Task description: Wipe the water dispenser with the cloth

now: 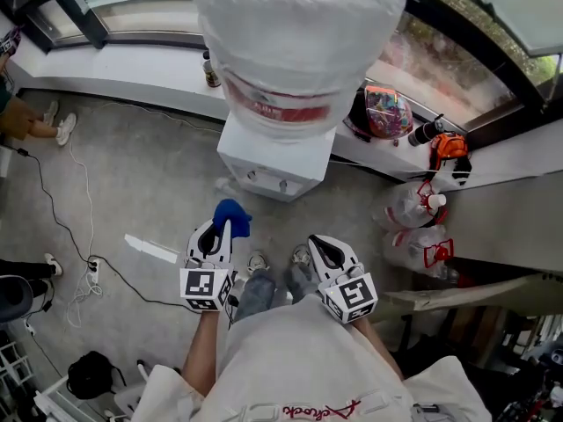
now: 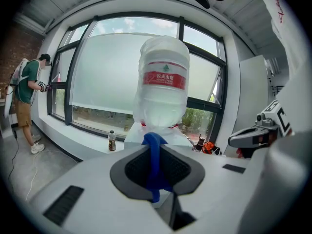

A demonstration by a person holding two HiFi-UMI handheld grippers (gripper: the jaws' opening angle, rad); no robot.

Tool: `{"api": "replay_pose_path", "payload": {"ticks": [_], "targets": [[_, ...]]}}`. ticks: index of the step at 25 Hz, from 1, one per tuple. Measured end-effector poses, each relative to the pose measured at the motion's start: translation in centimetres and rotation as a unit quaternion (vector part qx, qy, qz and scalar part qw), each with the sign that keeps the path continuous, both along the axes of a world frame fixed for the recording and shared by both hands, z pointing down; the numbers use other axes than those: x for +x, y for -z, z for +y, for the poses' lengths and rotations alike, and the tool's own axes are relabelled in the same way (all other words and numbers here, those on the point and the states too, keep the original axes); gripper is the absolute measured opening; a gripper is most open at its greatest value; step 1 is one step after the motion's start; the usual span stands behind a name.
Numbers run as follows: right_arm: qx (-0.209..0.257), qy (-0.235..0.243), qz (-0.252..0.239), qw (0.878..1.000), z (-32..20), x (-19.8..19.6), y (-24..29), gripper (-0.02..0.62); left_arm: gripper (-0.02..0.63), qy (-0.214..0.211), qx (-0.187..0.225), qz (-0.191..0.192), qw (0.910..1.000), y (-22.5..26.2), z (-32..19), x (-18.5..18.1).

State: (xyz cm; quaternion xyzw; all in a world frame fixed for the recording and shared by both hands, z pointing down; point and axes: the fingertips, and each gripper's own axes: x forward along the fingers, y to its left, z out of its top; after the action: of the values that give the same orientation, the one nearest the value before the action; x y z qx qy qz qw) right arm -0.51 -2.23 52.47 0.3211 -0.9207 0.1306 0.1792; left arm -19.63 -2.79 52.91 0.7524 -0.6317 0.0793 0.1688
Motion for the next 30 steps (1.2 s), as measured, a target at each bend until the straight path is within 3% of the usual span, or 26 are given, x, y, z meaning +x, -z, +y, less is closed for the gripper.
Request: {"api": "replay_pose_path", "payload": {"ticks": [6,11,20,25,30], "targets": [[0.003,-0.008,0.003,1.0,0.1,0.8,0.3,0.014,0.051,-0.002,0.011,-0.007,0.9999,-0.4,-3.7,-1.5],[-0.001,-0.01,0.007,1.0,0.2,1.1,0.3,0.014,0.051,-0.002,0.02,-0.039,0.999,-0.6,-8.4,-4.1],[-0.002,-0.015,0.01,1.0,0.2,1.5,0.0,0.014,0.051,0.044,0.008,-0.055,0.9974,-1.5,-14.2,-10.7],[-0.003,-0.02,0.012,1.0,0.2,1.8,-0.1,0.014,0.051,0.036,-0.004,-0.061,0.9975,-2.6,-15.1,-10.3],[-0.002,-0.031,0.011,0.999,0.0,2.6,-0.1,0.014,0.051,0.004,-0.006,-0.053,0.9986,-3.5,-16.2,-6.2]]}}
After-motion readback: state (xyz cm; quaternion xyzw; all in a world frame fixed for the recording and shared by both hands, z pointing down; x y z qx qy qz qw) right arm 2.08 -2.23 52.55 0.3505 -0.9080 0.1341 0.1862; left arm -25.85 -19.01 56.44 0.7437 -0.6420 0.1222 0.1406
